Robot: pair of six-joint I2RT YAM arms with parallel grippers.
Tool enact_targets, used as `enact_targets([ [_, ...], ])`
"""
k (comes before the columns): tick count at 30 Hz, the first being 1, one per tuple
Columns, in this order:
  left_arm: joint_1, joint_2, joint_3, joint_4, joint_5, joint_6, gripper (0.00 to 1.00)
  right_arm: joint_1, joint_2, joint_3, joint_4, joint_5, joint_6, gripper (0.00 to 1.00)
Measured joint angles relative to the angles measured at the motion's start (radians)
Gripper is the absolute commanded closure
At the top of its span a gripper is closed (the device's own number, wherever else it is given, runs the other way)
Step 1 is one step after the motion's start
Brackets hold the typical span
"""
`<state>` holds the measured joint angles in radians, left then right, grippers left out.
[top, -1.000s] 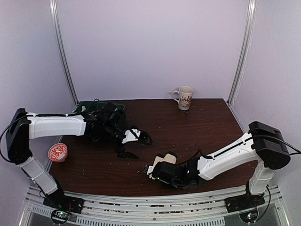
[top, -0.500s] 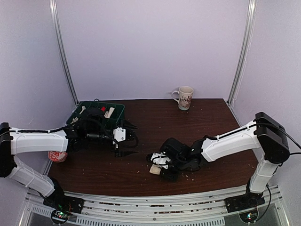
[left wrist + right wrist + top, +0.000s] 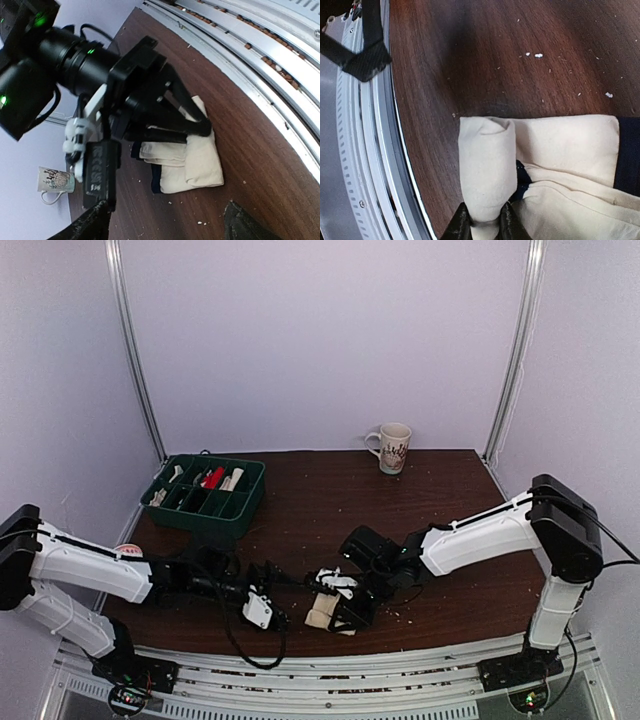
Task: Roll the underwear
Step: Roll the underwear at the center of the board.
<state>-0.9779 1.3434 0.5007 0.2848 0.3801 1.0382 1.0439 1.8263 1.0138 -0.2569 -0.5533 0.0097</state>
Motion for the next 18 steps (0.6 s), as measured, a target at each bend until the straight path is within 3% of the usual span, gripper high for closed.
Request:
enact_targets([
  [4, -0.084, 0.019, -0.040, 0.049, -0.069, 0.060, 0.21, -0.020, 0.018, 0.019, -0.014, -0.029, 0.016, 0.89],
  [18, -0.178, 0.267, 0.037, 0.135, -0.286, 0.061, 0.28, -0.080, 0.048, 0.029, -0.020, -0.130, 0.013, 0.89],
])
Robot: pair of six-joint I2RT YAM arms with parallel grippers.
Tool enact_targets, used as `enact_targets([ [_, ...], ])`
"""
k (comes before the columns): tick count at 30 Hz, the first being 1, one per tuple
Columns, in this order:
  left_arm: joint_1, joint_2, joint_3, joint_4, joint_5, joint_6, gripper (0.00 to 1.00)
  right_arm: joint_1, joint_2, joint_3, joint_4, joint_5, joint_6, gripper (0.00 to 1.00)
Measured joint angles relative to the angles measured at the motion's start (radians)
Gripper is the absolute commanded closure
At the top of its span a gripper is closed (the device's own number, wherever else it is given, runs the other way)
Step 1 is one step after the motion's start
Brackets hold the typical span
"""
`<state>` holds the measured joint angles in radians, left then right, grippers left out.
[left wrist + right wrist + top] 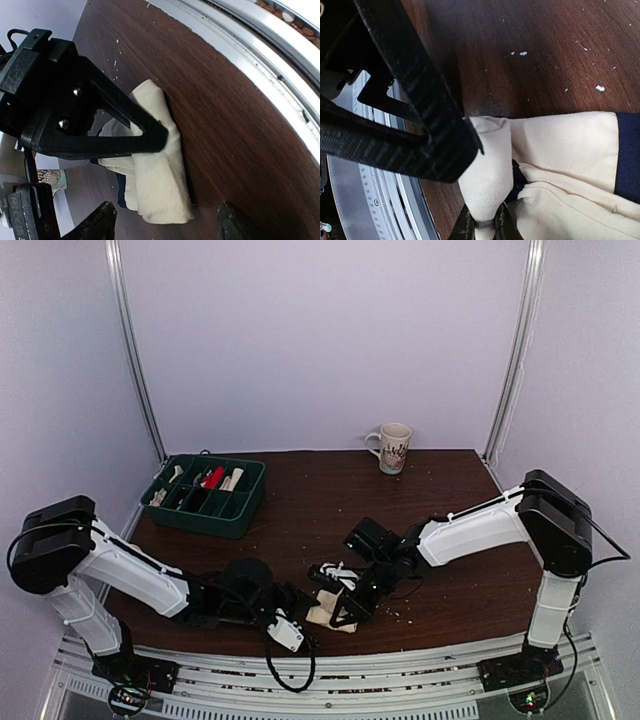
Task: Roll the underwear
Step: Roll the underwear at the center of the board.
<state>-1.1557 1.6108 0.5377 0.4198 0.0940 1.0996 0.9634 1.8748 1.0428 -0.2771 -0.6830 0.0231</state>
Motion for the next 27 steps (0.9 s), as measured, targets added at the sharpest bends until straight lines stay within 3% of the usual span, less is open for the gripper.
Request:
enact_targets([
  [10, -0.047, 0.114, 0.047, 0.110, -0.111, -0.017, 0.50, -0.028, 0.023, 0.000, 0.014, -0.067, -0.015, 0.90],
  [18, -0.053, 0.171, 0.078, 0.117, -0.161, -0.038, 0.80, -0.039, 0.029, 0.000, 0.023, -0.080, -0.021, 0.90],
  [22, -0.053, 0.198, 0.105, 0.110, -0.190, -0.054, 1.00, -0.043, 0.029, 0.000, 0.020, -0.076, -0.022, 0.88],
  [27, -0.054, 0.206, 0.120, 0.100, -0.211, -0.063, 1.00, -0.050, 0.024, 0.000, 0.015, -0.060, -0.025, 0.72],
])
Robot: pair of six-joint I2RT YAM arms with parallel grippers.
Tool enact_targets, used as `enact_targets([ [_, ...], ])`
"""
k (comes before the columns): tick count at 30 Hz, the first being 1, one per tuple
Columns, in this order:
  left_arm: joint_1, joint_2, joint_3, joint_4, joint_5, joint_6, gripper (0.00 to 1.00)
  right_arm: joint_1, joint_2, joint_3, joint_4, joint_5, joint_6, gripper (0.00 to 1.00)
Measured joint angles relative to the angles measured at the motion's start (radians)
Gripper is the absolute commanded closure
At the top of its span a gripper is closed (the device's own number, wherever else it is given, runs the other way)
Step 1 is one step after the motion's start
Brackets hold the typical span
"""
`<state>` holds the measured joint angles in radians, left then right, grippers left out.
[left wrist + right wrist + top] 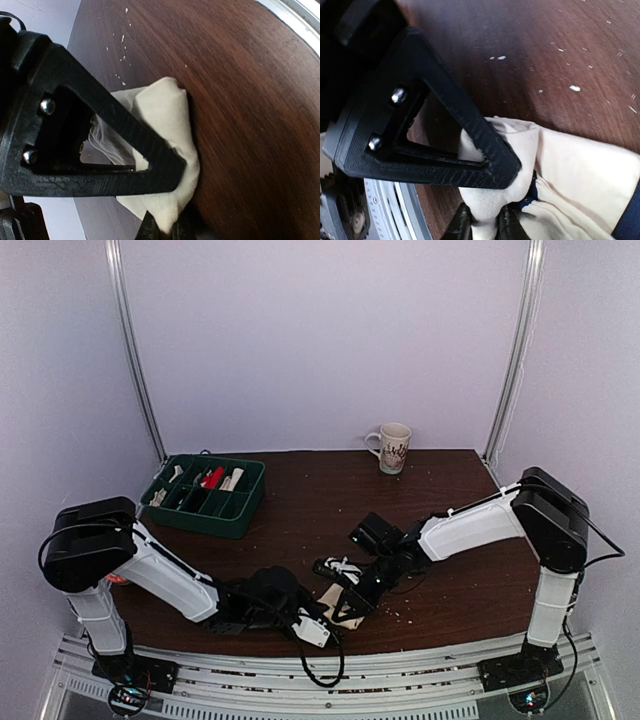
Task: Roll the underwear
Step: Roll the underwear at the center of the board.
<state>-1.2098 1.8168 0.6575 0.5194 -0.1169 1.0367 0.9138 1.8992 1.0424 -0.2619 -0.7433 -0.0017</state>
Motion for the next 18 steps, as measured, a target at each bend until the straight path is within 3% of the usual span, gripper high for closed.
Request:
enact_targets([
  [8, 0.000, -0.005, 0.093, -0.182, 0.002, -0.037, 1.00, 0.010, -0.200, -0.102, -0.030, 0.243, 0.038, 0.43],
  [13, 0.000, -0.005, 0.222, -0.426, 0.037, -0.092, 1.00, 0.034, -0.486, -0.195, -0.040, 0.505, 0.087, 0.33],
  [18, 0.000, 0.045, 0.391, -0.682, 0.094, -0.154, 1.00, 0.094, -0.718, -0.302, -0.031, 0.743, 0.132, 0.30],
])
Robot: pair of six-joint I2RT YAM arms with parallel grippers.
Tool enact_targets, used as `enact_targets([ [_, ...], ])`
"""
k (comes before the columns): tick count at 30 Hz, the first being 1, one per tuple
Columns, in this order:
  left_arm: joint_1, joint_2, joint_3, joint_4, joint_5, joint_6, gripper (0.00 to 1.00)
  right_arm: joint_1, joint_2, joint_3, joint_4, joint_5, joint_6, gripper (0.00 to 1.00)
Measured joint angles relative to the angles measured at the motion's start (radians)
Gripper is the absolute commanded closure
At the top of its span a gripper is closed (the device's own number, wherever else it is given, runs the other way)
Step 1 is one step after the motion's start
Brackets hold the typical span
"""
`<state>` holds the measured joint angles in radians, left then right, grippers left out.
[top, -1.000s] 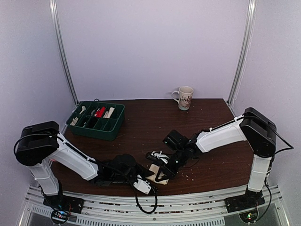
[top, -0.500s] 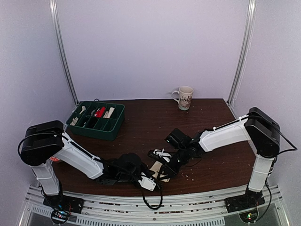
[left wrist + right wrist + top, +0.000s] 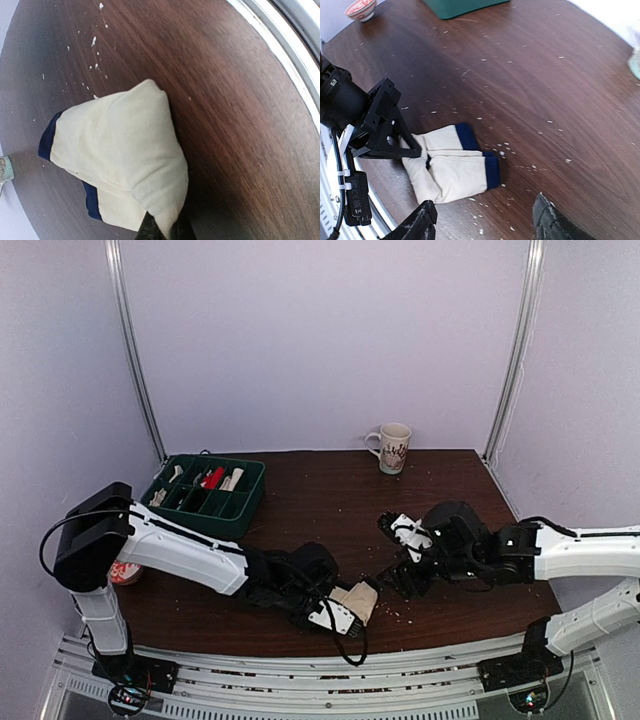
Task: Roll the underwear
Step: Roll the underwear at the center of the board.
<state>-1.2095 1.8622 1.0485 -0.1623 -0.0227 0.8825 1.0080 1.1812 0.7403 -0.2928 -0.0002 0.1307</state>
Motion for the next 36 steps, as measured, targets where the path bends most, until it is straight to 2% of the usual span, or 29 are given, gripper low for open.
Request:
enact_targets([
  [5, 0.027, 0.095, 0.193, -0.209, 0.074, -0.067, 1.00, 0.069, -0.082, -0.055, 0.004, 0.204, 0.031, 0.28],
  [11, 0.101, 0.186, 0.354, -0.366, 0.203, -0.147, 1.00, 0.184, -0.101, -0.058, 0.015, 0.443, 0.039, 0.25],
  [20, 0.261, 0.226, 0.410, -0.441, 0.335, -0.247, 1.00, 0.366, -0.116, -0.069, 0.106, 0.745, -0.018, 0.22],
  [24, 0.283, 0.235, 0.424, -0.468, 0.363, -0.264, 1.00, 0.423, -0.091, -0.072, 0.160, 0.827, -0.075, 0.22],
  [28, 0.287, 0.255, 0.458, -0.505, 0.378, -0.266, 1.00, 0.505, 0.038, -0.055, 0.189, 0.901, -0.151, 0.23],
  [32, 0.304, 0.285, 0.499, -0.550, 0.427, -0.264, 1.00, 0.560, 0.183, -0.044, 0.202, 0.893, -0.232, 0.25],
  [36, 0.335, 0.324, 0.549, -0.604, 0.505, -0.262, 1.00, 0.570, 0.254, -0.044, 0.227, 0.850, -0.310, 0.25],
])
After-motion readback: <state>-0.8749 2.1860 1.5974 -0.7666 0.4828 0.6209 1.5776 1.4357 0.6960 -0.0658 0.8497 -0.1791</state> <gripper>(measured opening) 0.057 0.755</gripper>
